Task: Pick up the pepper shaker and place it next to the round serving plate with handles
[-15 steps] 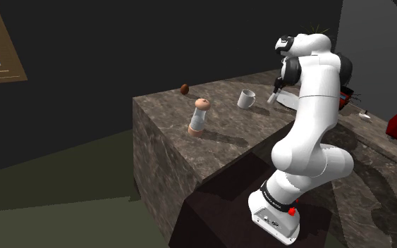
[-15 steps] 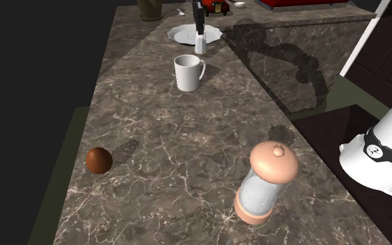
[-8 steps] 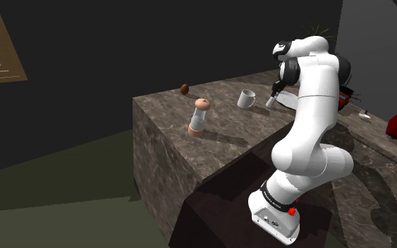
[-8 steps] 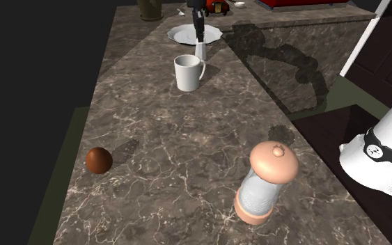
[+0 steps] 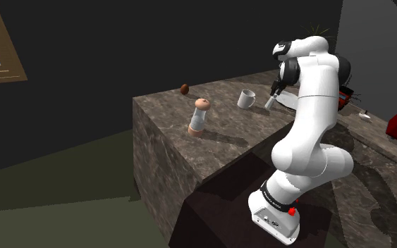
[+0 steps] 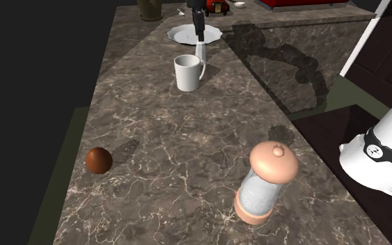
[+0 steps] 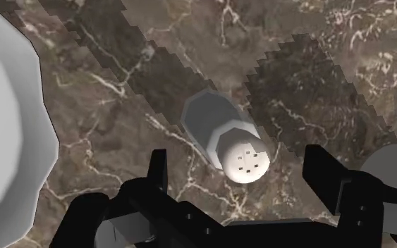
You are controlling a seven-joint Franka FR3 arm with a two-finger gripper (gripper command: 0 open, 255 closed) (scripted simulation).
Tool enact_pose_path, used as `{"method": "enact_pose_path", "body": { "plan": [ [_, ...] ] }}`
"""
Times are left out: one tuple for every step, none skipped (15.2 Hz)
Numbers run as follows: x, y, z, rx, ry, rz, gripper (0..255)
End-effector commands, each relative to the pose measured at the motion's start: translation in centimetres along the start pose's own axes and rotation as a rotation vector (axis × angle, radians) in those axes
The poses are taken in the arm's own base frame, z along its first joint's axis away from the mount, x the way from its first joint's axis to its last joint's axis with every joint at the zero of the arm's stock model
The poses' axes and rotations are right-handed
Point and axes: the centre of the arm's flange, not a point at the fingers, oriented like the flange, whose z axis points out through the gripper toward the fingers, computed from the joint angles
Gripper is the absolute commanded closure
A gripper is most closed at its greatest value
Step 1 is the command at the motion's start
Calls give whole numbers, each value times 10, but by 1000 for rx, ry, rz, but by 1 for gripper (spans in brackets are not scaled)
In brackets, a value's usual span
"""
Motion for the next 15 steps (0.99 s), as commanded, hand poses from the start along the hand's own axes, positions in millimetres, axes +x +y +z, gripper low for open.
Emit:
{"method": "enact_pose_path", "body": {
  "plan": [
    [0,0,0,0,0,0,0],
    [0,0,0,0,0,0,0],
    [0,0,0,0,0,0,0],
    [0,0,-13,0,0,0,0],
    [0,0,-26,0,0,0,0],
    [0,0,-40,0,0,0,0],
    [0,0,-50,0,0,0,0],
    [0,0,-50,0,0,0,0],
    [0,0,-50,0,0,0,0],
    [0,0,-50,0,0,0,0],
    [0,0,-50,0,0,0,0],
    [0,0,-50,0,0,0,0],
    [0,0,-50,0,0,0,0],
    [0,0,-50,0,0,0,0],
    [0,0,-50,0,0,0,0]
  ]
}}
